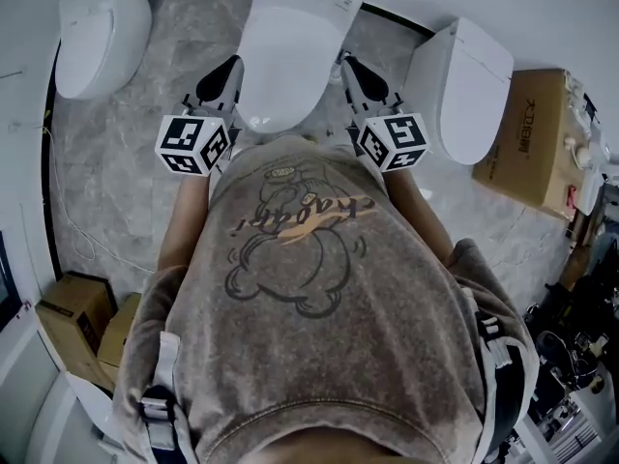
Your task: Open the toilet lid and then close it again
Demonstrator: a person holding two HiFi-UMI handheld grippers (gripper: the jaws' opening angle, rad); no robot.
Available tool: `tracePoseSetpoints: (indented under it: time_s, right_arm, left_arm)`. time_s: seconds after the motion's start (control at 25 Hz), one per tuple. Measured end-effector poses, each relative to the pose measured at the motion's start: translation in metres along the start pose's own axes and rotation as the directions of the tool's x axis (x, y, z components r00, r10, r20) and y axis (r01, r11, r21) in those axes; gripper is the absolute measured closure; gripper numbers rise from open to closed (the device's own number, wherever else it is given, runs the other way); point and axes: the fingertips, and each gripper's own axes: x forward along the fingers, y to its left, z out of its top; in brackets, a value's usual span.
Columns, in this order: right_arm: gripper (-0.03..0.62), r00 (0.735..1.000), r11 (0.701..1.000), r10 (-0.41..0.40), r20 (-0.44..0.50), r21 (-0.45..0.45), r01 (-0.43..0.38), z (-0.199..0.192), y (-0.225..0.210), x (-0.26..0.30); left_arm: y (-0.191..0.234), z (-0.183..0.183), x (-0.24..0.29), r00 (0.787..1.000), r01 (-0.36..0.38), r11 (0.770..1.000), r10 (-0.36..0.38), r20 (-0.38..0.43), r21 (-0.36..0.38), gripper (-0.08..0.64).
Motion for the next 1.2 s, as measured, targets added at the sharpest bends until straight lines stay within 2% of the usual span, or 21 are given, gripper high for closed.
tracePoseSetpoints:
  time_s: [0.32, 0.72, 1.2]
  right_arm:
    - [0.563, 1.000, 1.000, -0.012, 0.004, 0.020, 0.012, -0.015, 0.006, 0.005]
    - [0.566, 1.000, 1.000, -0.024, -0.012, 0.018, 0.024, -0.018, 0.007, 0.006]
    - [0.565, 1.000, 1.000, -0.013, -0.024, 0.013, 0.013, -0.023, 0.006, 0.010]
  left_arm:
    - [0.003, -0.012, 0.003, 0.999, -0.046, 0.999, 0.046, 0.023, -0.004, 0.551]
    - [0.006, -0.009, -0.001, 0.998, -0.063, 0.997, 0.064, 0.023, -0.034, 0.551]
    - [0.004, -0.011, -0.001, 0.998, -0.067, 0.997, 0.067, 0.012, -0.028, 0.551]
